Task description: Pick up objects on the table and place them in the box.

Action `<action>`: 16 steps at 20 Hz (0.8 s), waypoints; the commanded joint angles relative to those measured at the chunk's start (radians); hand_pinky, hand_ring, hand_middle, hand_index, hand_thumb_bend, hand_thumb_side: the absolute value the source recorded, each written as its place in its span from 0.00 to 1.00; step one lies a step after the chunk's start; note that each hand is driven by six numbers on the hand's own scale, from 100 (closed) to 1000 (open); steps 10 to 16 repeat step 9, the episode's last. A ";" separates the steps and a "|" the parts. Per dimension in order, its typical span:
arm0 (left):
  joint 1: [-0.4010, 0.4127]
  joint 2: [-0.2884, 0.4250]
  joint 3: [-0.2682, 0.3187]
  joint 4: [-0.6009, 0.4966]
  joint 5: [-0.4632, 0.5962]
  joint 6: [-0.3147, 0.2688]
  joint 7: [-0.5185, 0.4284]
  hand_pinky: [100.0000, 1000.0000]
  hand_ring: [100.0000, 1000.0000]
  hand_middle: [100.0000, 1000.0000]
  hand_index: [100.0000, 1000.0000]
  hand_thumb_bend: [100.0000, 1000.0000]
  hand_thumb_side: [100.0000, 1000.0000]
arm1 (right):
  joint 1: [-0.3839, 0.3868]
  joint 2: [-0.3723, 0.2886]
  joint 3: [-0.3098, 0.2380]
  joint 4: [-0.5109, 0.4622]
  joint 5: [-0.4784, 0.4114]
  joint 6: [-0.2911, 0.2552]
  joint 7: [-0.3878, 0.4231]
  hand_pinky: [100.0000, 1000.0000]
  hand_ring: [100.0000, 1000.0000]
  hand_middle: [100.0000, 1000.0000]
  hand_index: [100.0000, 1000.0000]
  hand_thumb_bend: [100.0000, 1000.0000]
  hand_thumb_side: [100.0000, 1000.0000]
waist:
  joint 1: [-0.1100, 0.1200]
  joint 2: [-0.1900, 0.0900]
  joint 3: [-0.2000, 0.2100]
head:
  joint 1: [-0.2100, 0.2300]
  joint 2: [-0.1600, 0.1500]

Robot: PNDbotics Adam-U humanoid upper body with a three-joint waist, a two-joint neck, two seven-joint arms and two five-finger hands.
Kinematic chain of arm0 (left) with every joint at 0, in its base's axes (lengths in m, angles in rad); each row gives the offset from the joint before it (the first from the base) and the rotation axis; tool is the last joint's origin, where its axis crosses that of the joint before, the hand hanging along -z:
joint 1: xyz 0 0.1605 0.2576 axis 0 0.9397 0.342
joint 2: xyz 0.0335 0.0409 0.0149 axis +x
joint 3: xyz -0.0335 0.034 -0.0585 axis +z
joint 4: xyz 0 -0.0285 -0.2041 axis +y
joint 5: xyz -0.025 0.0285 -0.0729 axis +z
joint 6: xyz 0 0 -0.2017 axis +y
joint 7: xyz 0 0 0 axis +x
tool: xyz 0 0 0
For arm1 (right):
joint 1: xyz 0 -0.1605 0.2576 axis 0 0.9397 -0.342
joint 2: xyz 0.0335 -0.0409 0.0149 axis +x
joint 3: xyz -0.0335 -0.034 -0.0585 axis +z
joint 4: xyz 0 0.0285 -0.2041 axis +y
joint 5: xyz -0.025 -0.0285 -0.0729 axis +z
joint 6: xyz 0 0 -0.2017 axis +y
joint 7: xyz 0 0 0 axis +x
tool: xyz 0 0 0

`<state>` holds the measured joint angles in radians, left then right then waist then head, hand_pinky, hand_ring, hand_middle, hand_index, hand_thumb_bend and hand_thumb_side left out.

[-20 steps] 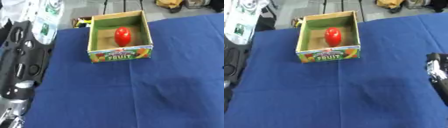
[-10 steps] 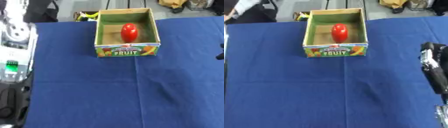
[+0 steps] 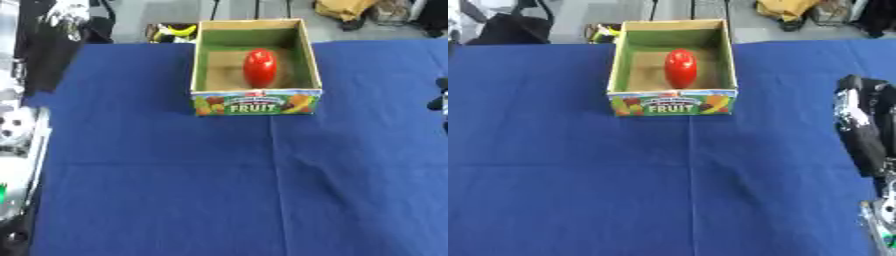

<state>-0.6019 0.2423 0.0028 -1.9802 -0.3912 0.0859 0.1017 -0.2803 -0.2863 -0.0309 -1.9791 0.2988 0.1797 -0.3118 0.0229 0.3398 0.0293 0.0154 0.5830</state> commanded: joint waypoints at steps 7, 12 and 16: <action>0.068 -0.029 0.021 -0.020 0.072 -0.070 -0.003 0.35 0.51 0.61 0.88 0.00 0.81 | -0.019 -0.008 -0.021 -0.021 0.021 0.001 -0.025 0.74 0.53 0.40 0.65 0.00 0.72 | -0.008 -0.007 0.007 | -0.020 -0.025; 0.089 -0.027 0.019 -0.020 0.098 -0.086 -0.028 0.34 0.50 0.60 0.88 0.00 0.82 | -0.022 -0.009 -0.024 -0.021 0.022 0.000 -0.029 0.73 0.53 0.40 0.65 0.00 0.72 | -0.008 -0.003 0.006 | -0.021 -0.029; 0.089 -0.027 0.019 -0.020 0.098 -0.086 -0.028 0.34 0.50 0.60 0.88 0.00 0.82 | -0.022 -0.009 -0.024 -0.021 0.022 0.000 -0.029 0.73 0.53 0.40 0.65 0.00 0.72 | -0.008 -0.003 0.006 | -0.021 -0.029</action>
